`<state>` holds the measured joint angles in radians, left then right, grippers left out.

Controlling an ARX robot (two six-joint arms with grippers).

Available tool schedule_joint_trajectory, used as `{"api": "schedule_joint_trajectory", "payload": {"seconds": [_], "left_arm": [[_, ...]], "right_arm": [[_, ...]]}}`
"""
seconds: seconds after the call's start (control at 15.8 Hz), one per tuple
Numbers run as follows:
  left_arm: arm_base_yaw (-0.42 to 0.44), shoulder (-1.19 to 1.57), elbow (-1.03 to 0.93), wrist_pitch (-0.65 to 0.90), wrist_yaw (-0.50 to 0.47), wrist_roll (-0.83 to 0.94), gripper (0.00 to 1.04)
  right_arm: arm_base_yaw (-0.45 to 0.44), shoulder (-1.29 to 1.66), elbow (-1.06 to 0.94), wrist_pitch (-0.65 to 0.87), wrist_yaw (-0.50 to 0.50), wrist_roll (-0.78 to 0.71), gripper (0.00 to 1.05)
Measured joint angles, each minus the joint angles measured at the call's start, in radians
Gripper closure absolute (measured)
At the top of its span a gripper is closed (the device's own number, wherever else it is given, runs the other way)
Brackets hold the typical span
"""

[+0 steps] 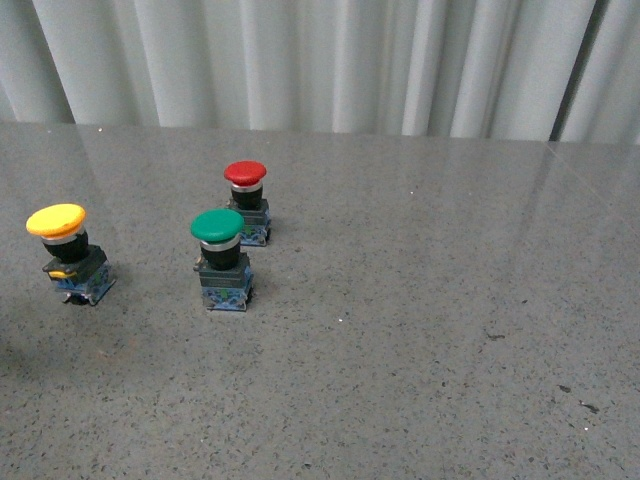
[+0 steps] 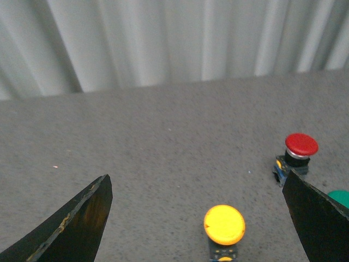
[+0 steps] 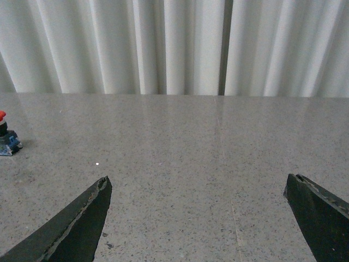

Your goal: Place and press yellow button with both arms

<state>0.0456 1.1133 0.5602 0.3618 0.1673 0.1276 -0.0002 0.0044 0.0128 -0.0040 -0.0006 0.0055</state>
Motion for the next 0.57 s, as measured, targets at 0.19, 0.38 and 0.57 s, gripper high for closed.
{"api": "schedule_joint_trajectory", "payload": {"seconds": [0.19,0.38,0.57], "left_arm": [[-0.072,0.229,0.183,-0.113,-0.052,-0.023,0.07],[-0.085,0.345,0.195,-0.167,-0.082,-0.049,0.07],[-0.082,0.385,0.191,-0.154,-0.1,-0.052,0.07]], "right_arm": [[0.0,0.0,0.0,0.0,0.0,0.0,0.07],[0.0,0.0,0.0,0.0,0.0,0.0,0.07],[0.0,0.0,0.0,0.0,0.0,0.0,0.07]]}}
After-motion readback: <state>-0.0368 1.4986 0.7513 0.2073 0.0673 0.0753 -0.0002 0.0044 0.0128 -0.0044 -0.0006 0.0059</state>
